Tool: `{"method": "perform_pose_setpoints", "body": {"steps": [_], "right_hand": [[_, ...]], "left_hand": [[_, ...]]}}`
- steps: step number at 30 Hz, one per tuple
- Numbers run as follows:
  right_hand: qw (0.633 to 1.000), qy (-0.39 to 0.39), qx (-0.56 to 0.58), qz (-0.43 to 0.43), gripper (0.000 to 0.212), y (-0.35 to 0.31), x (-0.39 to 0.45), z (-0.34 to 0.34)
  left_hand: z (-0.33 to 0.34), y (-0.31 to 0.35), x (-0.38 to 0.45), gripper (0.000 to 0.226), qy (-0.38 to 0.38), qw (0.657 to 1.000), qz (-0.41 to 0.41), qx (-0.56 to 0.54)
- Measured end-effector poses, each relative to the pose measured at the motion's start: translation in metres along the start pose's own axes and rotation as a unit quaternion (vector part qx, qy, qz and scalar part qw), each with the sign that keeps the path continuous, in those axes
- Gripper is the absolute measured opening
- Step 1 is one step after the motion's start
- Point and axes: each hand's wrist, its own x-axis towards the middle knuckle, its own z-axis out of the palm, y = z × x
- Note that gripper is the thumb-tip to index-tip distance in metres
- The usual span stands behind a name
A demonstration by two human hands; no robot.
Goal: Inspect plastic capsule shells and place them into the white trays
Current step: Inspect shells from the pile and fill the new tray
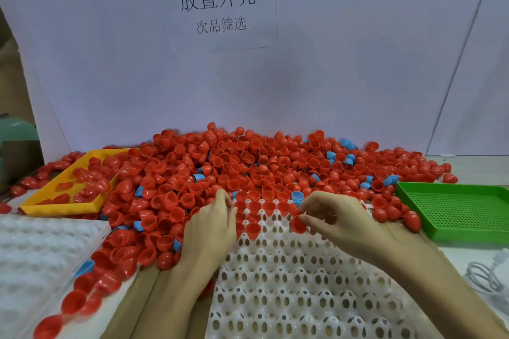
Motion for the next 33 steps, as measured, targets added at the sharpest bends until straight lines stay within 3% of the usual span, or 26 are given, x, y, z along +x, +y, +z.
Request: {"method": "perform_pose_setpoints", "body": {"steps": [2, 9, 12, 17, 22, 33], "right_hand": [[1.000, -0.009, -0.028, -0.005, 0.009, -0.006, 0.010, 0.002], [0.991, -0.070, -0.110, -0.024, 0.009, -0.026, 0.037, 0.032], [0.987, -0.073, -0.141, -0.028, 0.013, -0.026, 0.039, 0.042], [0.985, -0.071, -0.153, -0.028, 0.010, -0.026, 0.038, 0.048], [0.986, -0.049, -0.153, -0.038, 0.010, -0.025, 0.038, 0.052], [0.999, -0.015, -0.034, -0.011, 0.007, -0.005, 0.025, 0.021]], "left_hand": [[0.002, 0.000, -0.001, 0.016, -0.011, 0.998, 0.000, 0.062], [-0.005, 0.004, -0.002, 0.027, -0.031, 0.997, 0.019, 0.063], [-0.007, 0.002, -0.001, 0.034, -0.030, 0.996, 0.063, 0.062], [-0.009, 0.006, 0.001, 0.023, -0.003, 0.986, 0.166, -0.024], [-0.001, 0.006, -0.002, 0.022, -0.035, 0.976, 0.214, -0.008], [0.000, 0.004, -0.002, 0.019, -0.026, 0.977, 0.213, -0.018]]}}
